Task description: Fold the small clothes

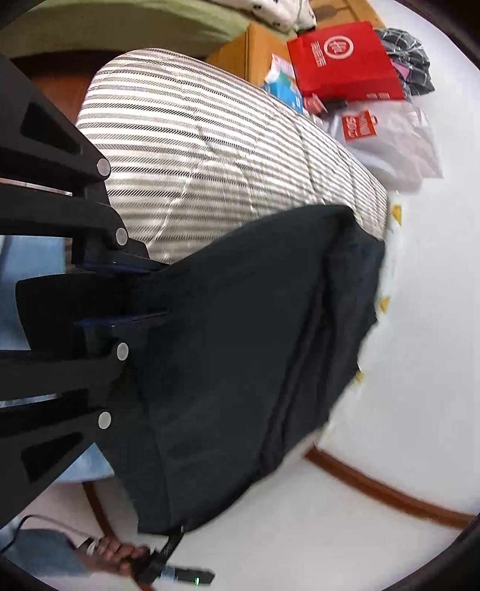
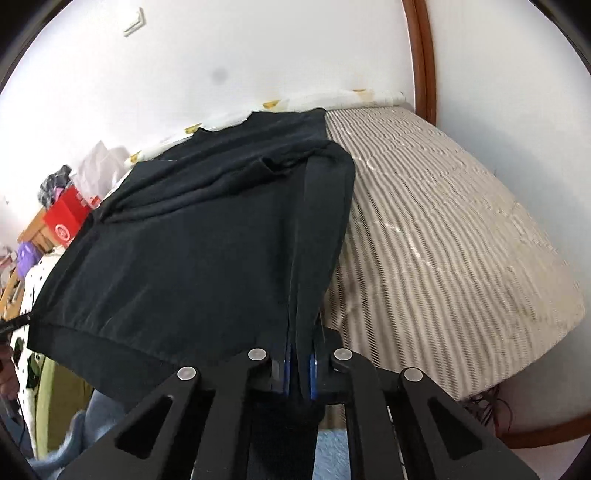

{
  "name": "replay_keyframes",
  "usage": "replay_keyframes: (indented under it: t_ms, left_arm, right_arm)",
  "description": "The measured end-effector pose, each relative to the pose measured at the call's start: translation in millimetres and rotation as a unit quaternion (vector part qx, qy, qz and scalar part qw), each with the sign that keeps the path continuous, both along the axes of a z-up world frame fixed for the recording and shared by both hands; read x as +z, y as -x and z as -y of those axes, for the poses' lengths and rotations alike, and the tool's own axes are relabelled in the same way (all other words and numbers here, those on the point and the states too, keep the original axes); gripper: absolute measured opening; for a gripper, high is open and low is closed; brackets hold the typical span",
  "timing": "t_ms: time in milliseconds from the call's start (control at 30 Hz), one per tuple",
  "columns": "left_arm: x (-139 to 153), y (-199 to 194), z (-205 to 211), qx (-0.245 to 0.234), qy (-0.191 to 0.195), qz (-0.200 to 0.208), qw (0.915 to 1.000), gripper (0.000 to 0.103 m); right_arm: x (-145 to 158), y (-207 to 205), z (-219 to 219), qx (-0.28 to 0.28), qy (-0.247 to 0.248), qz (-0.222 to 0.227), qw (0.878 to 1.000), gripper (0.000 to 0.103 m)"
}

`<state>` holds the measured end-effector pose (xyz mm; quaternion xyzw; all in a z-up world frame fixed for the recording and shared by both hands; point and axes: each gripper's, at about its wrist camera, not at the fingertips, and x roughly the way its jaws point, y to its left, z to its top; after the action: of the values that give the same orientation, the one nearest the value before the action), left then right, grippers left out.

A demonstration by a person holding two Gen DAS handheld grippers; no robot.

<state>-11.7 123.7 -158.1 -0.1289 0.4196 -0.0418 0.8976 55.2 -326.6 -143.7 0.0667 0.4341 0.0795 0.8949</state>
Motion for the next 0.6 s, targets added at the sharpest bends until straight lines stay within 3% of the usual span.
replay_keyframes:
  t_ms: [200, 433, 600]
  left_arm:
    - [20.2, -2.4, 1.4, 0.003, 0.014, 0.041, 0.9991, 0.017]
    - [64.2, -46.3, -8.0, 0.044, -0.015, 0.089, 0.9949, 0.016]
    - [79.9, -92.0, -25.9, 0.071, -0.002, 0.104, 0.992, 0.015]
  right_arm:
    - [16.1, -5.1, -7.4, 0.013, 0.001, 0.013, 1.0, 0.007]
    - [61.6, -42.7, -15.7, 0.004, -0.029, 0.094, 0.995, 0.007]
    - [86.8, -84.4, -16.5, -0.005, -0.041, 0.12, 0.992, 0.007]
